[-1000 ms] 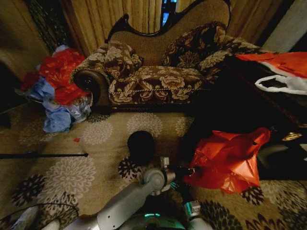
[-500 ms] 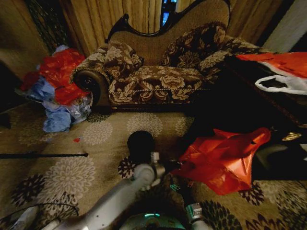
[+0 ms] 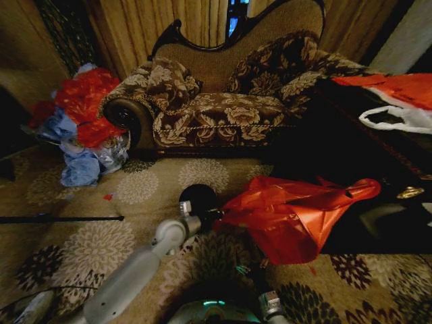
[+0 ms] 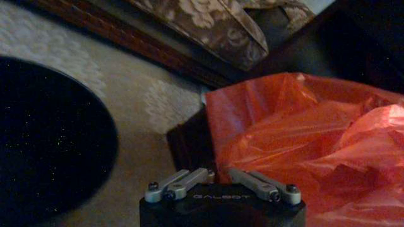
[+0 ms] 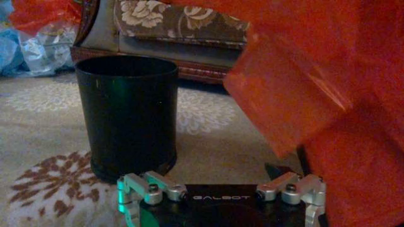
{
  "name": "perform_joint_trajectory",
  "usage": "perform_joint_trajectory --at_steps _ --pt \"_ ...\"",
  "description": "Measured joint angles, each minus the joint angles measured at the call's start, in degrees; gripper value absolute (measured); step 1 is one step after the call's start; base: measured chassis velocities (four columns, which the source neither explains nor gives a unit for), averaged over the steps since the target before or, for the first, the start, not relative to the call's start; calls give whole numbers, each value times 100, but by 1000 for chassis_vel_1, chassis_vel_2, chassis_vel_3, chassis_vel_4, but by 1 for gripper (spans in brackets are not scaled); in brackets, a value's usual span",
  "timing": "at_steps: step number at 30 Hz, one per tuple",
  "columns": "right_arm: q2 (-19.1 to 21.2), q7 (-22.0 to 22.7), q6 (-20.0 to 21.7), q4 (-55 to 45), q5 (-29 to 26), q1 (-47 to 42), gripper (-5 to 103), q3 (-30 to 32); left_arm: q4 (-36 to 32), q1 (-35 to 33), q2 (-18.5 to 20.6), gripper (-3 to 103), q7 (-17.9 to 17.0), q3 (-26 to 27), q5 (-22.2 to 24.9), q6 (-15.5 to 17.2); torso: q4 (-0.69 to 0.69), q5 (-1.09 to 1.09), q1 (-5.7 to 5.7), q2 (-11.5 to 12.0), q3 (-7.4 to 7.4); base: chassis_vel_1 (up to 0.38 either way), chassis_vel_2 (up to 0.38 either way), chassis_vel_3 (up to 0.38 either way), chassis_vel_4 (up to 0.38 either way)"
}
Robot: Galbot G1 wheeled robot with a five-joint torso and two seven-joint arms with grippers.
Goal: Place a garbage bag over the trash bin.
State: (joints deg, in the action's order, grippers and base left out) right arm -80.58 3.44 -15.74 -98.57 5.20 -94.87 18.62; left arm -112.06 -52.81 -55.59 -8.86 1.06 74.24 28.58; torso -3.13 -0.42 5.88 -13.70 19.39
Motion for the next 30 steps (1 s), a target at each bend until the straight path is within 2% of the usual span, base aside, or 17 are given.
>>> perform_joint_trajectory --at_steps 5,10,12,15,22,24,30 --pt "-37 0 -53 5 32 -84 100 32 23 -131 344 0 175 495 -73 -15 0 1 0 0 0 0 0 0 0" --pt "-40 -1 -77 6 38 -98 100 63 65 -175 503 0 215 637 -102 -39 1 0 0 0 0 0 0 0 0" --pt "-42 -2 -88 1 38 -87 100 76 17 -262 716 0 246 849 -165 -34 0 2 0 0 0 0 0 0 0" --pt "-46 4 -106 -67 32 -77 100 75 -94 -314 818 0 289 979 -203 -32 1 1 0 0 0 0 0 0 0" --pt "-14 9 -155 -173 -33 -89 100 177 -154 -463 1140 0 447 1167 -603 -60 1 1 0 0 0 0 0 0 0" --pt "-13 -4 -186 -158 -53 -113 100 229 -74 -611 1224 0 481 1360 -735 -103 0 1 0 0 0 0 0 0 0" --pt "-16 -12 -265 -210 -108 -137 100 291 -99 -950 1421 0 591 1820 -662 -151 3 1 0 0 0 0 0 0 0"
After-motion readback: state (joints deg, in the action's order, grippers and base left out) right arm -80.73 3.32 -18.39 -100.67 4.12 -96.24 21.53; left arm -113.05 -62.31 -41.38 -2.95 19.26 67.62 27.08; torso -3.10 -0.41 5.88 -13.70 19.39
